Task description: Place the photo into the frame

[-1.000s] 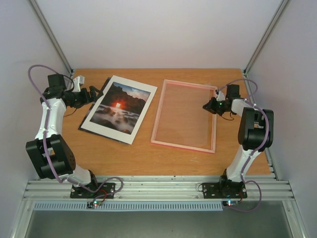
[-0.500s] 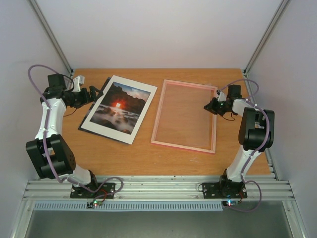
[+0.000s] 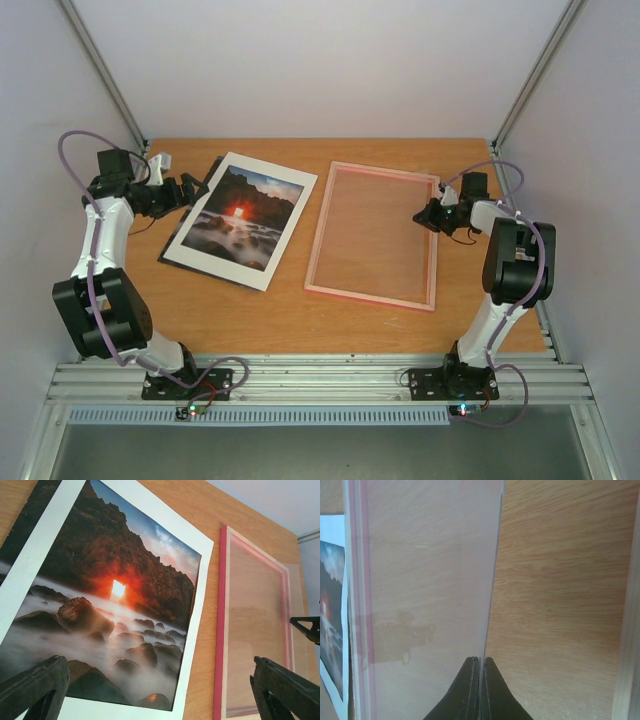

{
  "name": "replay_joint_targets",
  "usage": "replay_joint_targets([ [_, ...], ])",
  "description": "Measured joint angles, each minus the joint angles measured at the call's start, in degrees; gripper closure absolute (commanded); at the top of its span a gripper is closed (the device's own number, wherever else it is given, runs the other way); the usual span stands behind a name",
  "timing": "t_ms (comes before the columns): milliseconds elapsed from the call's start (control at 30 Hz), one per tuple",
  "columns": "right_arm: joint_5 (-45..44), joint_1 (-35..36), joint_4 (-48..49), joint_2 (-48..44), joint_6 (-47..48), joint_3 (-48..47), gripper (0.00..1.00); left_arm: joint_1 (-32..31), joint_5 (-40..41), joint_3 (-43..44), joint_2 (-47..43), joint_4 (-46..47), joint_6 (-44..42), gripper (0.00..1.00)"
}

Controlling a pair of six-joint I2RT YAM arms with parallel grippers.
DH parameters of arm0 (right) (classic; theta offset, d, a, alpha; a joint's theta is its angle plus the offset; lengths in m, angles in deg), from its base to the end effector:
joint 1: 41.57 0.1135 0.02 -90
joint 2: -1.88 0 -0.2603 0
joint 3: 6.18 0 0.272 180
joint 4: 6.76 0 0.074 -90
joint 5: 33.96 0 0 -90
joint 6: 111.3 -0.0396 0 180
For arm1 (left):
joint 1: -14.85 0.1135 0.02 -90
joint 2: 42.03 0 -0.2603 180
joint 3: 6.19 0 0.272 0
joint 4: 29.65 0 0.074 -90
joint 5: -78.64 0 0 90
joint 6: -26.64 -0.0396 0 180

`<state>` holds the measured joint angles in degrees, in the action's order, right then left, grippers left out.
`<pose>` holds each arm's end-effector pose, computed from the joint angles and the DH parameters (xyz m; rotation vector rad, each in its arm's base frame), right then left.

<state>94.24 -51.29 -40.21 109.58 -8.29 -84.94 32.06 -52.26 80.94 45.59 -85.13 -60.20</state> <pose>0.3845 -0.0410 0.1367 -0.2794 2.4489 0.7148 0.3318 0.0756 0.2851 -0.1525 2.3735 -0.7861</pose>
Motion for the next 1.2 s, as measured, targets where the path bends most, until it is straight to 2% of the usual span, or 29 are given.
replay_joint_targets([
  [1200, -0.3, -1.3, -0.8, -1.5, 1.1, 1.5, 0.99, 0.0, 0.0, 0.7, 0.3, 0.2, 0.0, 0.01],
])
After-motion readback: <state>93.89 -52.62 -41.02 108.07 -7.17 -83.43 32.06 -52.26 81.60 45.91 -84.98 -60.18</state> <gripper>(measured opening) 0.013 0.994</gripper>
